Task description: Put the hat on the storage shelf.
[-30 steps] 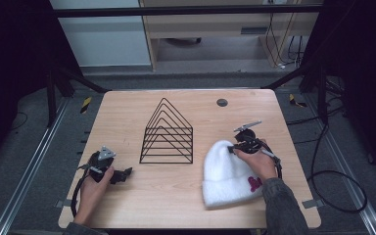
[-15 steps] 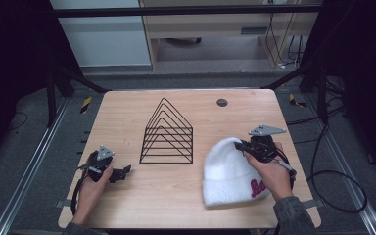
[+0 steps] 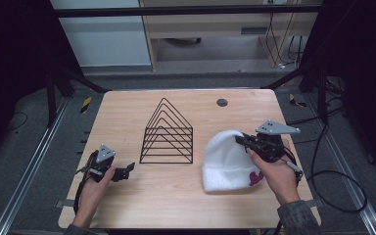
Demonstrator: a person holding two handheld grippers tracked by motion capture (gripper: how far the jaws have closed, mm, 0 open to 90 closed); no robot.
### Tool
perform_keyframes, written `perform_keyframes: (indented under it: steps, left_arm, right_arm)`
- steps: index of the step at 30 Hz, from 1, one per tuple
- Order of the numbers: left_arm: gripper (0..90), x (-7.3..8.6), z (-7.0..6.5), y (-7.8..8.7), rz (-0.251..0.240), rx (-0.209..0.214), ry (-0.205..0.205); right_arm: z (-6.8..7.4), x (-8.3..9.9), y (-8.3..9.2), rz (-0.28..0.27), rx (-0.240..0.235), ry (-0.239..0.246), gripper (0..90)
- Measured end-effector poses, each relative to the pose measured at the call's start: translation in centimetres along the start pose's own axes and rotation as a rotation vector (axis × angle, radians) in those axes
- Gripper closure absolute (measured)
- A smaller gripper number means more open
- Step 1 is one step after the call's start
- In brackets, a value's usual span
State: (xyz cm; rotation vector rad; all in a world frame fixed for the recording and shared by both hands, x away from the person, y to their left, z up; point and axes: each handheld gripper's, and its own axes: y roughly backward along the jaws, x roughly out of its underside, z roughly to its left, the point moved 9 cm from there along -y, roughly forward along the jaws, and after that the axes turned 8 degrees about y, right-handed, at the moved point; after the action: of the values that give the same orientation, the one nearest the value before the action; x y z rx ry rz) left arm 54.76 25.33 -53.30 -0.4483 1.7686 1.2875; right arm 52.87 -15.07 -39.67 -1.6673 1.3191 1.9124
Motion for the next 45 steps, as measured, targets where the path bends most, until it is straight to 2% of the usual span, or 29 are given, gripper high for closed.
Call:
perform_keyframes:
  steps: [6, 10, 12, 13, 14, 15, 17, 20, 21, 28, 35, 37, 45]
  left_arm:
    - [3.9, 0.0, -1.0, 0.3, 0.0, 0.017, -0.006]
    - [3.8, -0.2, -2.1, 0.9, -0.021, 0.043, 0.003]
    - [4.4, -0.7, -2.6, 1.1, -0.038, 0.051, 0.0]
    - [4.4, -1.1, -3.0, 1.2, -0.049, 0.063, 0.017]
    - [4.6, -1.7, -3.6, 1.4, -0.074, 0.096, 0.04]
    - [4.6, -2.2, -4.1, 1.6, -0.085, 0.11, 0.039]
    - [4.5, -3.2, -4.6, 2.0, -0.104, 0.103, 0.023]
    - [4.6, -4.5, -4.9, 2.7, -0.133, 0.109, 0.025]
    - [4.6, -4.8, -5.0, 2.8, -0.138, 0.11, 0.025]
    - [4.6, -7.0, -5.9, 3.9, -0.138, 0.111, -0.032]
    - [4.7, -9.3, -7.2, 4.8, -0.126, 0.144, -0.092]
    - [4.7, -10.4, -7.6, 5.3, -0.132, 0.155, -0.116]
    - [4.7, -12.7, -7.8, 5.7, -0.139, 0.182, -0.161]
  right_arm:
    - [-0.2, -1.8, 0.3, -0.023, -0.001, -0.004, 83.3]
    - [-0.1, -3.2, 0.3, -0.039, -0.004, 0.0, 83.4]
    - [0.2, -4.6, 0.5, -0.06, -0.008, 0.016, 83.4]
    - [0.2, -4.6, 0.5, -0.06, -0.008, 0.016, 83.4]
    - [0.3, -5.0, 0.6, -0.068, -0.009, 0.02, 83.4]
    - [0.4, -5.6, 0.7, -0.079, -0.01, 0.023, 83.4]
    - [0.4, -6.6, 0.8, -0.097, -0.014, 0.023, 83.4]
    - [0.2, -7.6, 0.8, -0.102, -0.007, 0.033, 83.4]
    - [0.1, -8.0, 0.9, -0.111, -0.01, 0.022, 83.4]
    - [0.4, -9.8, 1.3, -0.129, 0.001, 0.036, 83.5]
    - [0.6, -12.1, 1.6, -0.142, 0.018, 0.055, 83.5]
    - [0.7, -13.4, 1.8, -0.155, 0.023, 0.065, 83.4]
    - [1.2, -16.6, 1.6, -0.178, 0.038, 0.103, 83.5]
